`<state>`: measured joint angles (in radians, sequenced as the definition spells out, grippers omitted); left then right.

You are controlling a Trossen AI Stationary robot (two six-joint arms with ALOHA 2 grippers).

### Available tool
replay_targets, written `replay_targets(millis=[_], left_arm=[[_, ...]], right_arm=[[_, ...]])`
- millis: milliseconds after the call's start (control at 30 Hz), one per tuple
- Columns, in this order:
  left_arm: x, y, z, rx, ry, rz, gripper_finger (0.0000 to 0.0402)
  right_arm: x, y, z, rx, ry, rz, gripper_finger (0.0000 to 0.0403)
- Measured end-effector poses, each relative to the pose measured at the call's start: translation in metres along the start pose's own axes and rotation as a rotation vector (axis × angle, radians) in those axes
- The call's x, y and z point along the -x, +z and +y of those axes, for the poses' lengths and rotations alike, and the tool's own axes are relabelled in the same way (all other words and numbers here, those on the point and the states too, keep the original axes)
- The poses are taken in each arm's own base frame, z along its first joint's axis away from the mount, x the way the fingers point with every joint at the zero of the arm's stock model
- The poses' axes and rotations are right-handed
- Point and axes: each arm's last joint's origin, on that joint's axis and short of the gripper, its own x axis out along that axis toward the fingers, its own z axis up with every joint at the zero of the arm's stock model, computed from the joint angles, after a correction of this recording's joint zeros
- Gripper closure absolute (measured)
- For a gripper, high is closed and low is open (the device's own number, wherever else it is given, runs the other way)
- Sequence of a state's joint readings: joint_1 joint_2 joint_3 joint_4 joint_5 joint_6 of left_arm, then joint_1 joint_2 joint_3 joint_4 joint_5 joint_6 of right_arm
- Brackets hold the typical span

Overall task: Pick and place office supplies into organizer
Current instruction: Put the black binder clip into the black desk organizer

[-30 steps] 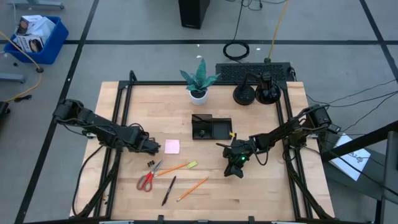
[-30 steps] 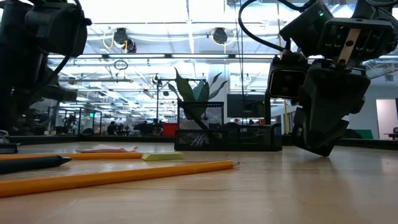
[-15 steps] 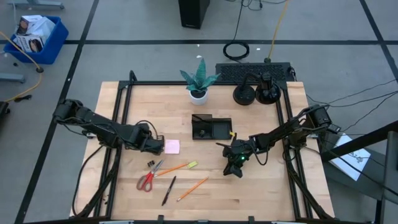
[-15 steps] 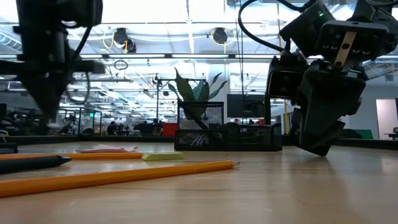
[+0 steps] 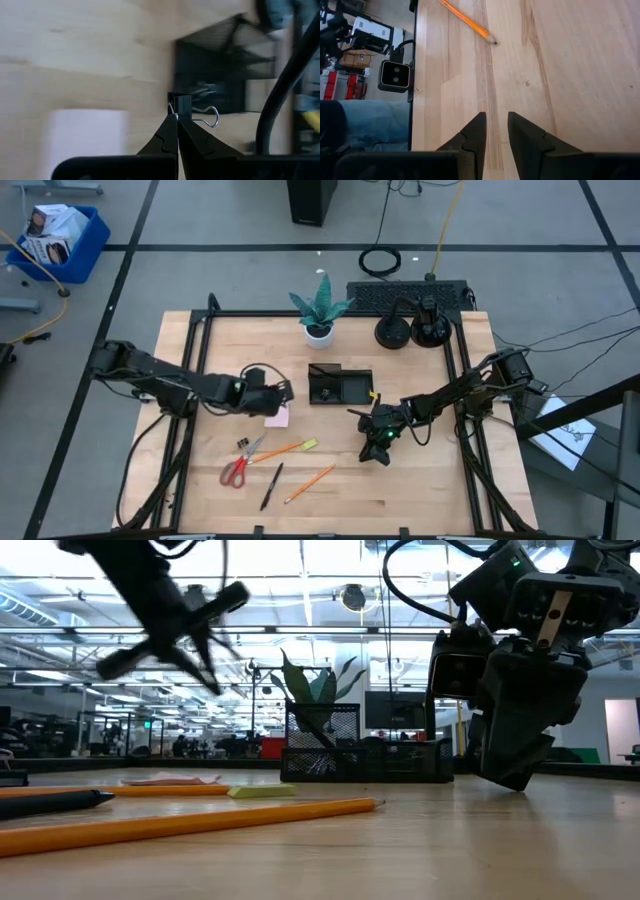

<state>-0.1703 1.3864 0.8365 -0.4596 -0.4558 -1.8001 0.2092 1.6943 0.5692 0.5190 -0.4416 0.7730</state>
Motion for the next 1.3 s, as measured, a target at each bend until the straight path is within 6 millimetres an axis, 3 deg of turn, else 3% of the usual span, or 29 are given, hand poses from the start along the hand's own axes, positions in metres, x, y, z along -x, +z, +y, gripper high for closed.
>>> replay_targets(millis=[200, 700, 967, 1300], left_arm=[[-0.022, -0.001, -0.021, 0.021, -0.152, 0.006, 0.0401], [-0.067, -0.016, -0.026, 0.083, -0.225, 0.060, 0.0401], [-0.073, -0.007, -0.026, 0.065, -0.206, 0.053, 0.0399], [-0.076, 0.000, -0.028, 0.041, -0.206, 0.042, 0.0346]], right_arm=[[0.000, 0.000, 0.000, 0.001, -0.002, 0.004, 0.0328], [0.000, -0.001, -0.001, -0.006, -0.011, 0.018, 0.0328], [0.000, -0.002, -0.001, -0.014, -0.009, 0.017, 0.0328], [0.000, -0.002, -0.001, -0.013, -0.009, 0.017, 0.0328]])
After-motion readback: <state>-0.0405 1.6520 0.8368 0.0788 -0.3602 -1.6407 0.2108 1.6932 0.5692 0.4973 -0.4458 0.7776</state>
